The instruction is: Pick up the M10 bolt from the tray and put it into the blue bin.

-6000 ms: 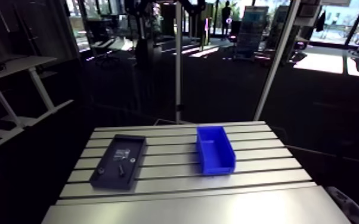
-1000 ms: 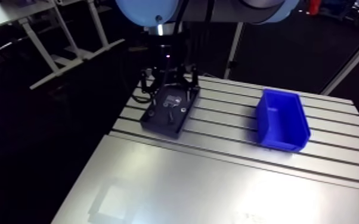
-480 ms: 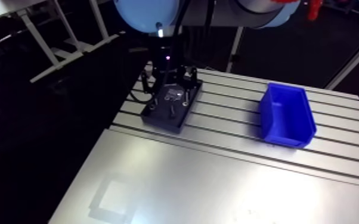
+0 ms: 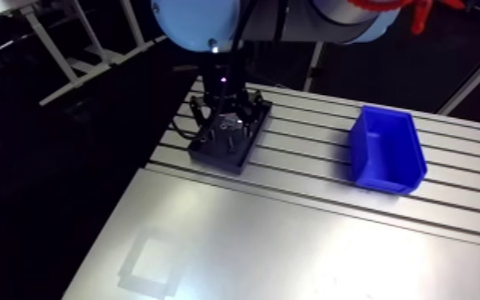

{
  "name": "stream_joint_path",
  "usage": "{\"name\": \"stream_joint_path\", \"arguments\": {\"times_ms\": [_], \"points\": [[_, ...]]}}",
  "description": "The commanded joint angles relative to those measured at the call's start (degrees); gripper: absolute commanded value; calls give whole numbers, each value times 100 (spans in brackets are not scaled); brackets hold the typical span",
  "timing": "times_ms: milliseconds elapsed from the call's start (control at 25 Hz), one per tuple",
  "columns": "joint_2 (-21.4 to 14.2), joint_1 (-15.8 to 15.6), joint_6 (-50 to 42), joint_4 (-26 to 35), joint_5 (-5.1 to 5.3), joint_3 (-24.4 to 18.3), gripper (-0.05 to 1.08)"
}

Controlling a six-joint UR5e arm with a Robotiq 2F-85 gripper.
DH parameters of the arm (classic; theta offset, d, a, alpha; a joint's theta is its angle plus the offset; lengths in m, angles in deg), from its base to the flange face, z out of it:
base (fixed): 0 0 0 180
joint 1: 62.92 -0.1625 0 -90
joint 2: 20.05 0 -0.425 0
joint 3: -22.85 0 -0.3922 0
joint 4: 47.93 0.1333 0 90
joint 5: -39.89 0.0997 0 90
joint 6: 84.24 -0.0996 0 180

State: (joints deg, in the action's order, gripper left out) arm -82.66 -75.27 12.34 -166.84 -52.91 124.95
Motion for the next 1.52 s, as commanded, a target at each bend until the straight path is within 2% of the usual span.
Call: {"name": "stream_joint_path", "arguments": {"times_ms": [40,1040,1520], "points": [[61,4,-12,-50,3,17,36],[97,22,-38,-50,-15,-1,63],[97,22,-30,-58,-23,-36,71]]}}
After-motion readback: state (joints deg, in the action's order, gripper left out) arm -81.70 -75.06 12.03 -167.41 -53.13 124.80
